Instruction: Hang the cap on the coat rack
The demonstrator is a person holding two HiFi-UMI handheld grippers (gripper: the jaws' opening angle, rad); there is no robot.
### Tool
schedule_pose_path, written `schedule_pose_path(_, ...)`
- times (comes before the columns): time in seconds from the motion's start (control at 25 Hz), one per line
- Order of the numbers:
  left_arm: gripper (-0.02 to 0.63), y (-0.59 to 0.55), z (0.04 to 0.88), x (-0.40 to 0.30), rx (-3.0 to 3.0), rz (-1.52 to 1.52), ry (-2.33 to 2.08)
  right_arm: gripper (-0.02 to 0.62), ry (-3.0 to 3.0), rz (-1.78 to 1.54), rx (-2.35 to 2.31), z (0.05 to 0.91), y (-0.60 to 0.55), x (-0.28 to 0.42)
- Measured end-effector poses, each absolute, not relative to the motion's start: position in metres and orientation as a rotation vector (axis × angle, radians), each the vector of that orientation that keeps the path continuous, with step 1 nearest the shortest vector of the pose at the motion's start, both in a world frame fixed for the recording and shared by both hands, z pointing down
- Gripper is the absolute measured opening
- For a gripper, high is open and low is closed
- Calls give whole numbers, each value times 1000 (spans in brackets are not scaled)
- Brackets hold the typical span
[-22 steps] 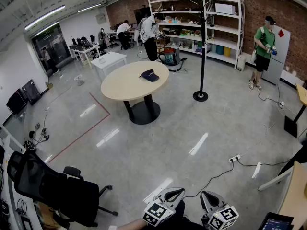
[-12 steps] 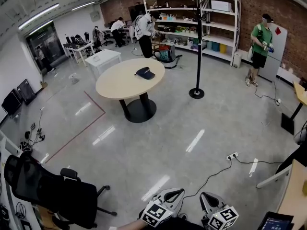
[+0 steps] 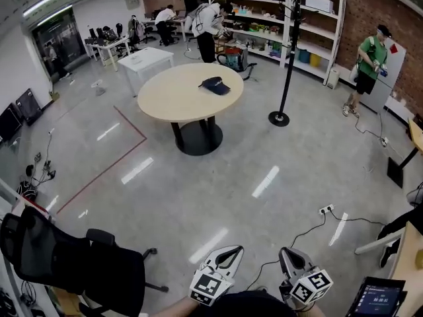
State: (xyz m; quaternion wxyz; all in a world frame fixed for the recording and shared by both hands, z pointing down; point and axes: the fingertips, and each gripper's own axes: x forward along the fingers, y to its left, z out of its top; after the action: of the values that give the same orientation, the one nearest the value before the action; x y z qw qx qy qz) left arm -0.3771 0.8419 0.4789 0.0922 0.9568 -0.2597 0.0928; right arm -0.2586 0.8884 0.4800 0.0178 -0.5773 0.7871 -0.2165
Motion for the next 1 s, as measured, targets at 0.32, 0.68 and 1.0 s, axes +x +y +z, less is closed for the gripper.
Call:
schedule_pose_path(0.32, 5, 792, 503, -468, 2684, 197, -793, -9, 2452, -647, -1886, 470, 835, -327)
schedule_pose_path(0.68, 5, 739, 489, -458, 2657, 183, -826, -9, 2494, -752, -1797, 485, 781, -342)
schedule_pose_path(1.0, 5, 669, 482, -416, 2651, 232, -1009, -9, 2516, -721, -1633, 483, 702, -290)
